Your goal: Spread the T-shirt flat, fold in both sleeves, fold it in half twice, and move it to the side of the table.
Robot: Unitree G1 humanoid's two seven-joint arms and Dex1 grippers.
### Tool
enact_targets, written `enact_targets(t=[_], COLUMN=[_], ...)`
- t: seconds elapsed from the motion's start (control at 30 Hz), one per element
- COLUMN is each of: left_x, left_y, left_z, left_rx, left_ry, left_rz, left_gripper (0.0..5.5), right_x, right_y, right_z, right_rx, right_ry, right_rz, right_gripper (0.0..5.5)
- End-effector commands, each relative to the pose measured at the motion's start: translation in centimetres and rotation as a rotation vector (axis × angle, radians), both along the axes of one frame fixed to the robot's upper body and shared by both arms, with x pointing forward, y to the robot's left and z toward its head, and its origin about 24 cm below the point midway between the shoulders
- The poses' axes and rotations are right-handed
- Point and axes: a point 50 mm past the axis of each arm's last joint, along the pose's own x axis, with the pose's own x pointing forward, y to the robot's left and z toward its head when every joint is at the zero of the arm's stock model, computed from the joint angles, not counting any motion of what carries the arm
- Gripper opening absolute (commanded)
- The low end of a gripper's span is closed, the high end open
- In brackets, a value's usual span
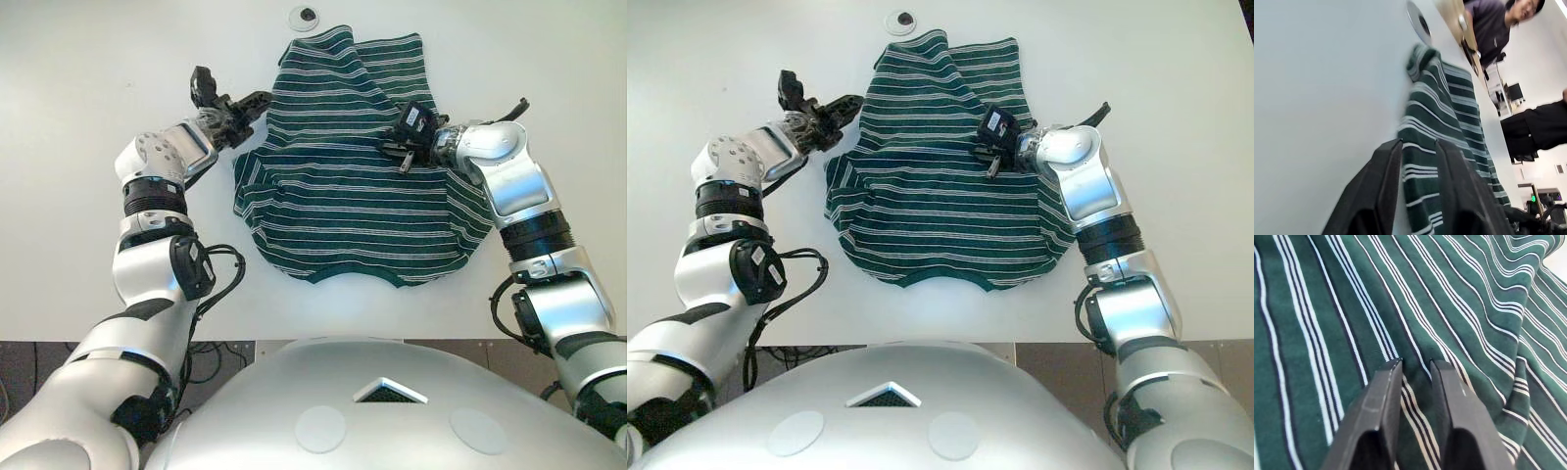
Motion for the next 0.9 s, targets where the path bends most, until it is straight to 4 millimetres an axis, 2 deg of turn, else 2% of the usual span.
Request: enact_targets(t=[0.03,0.23,0.47,0.53,0.67,0.77,0.83,0.9], left_x=[0.0,0.2,0.8,0.9,0.9,0.6,0.0,-1.1], left_y=[0.2,-2.9,-3.0,-3.7,-6.7,-9.7,-12.0,-13.9], left_z=[0.4,-0.6,-0.2,0.3,2.3,3.2,2.7,1.2], left_rx=[0.006,0.057,0.187,0.290,0.392,0.483,0.609,0.731], left_ry=[0.005,0.025,-0.078,-0.149,-0.296,-0.384,-0.426,-0.431], left_rz=[-0.018,-0.114,-0.143,-0.195,-0.309,-0.414,-0.533,-0.664], left_gripper=[1.18,1.18,0.13,0.04,0.04,0.04,0.04,0.04], right_x=[-0.9,-0.6,-0.5,-0.6,-0.7,-0.9,-1.5,-2.0], right_y=[-1.0,-0.9,-1.0,-0.9,-1.1,-1.4,-1.3,-1.1], right_z=[-2.0,-2.0,-2.1,-2.1,-2.4,-2.9,-3.5,-3.8], right_rx=[-0.064,-0.071,-0.068,-0.068,-0.090,-0.123,-0.146,-0.153], right_ry=[0.076,0.066,0.052,0.051,0.060,0.086,0.116,0.133], right_rz=[-0.040,-0.039,-0.051,-0.052,-0.057,-0.060,-0.036,-0.015], right_gripper=[1.01,1.01,1.01,1.01,1.01,1.01,1.01,1.01])
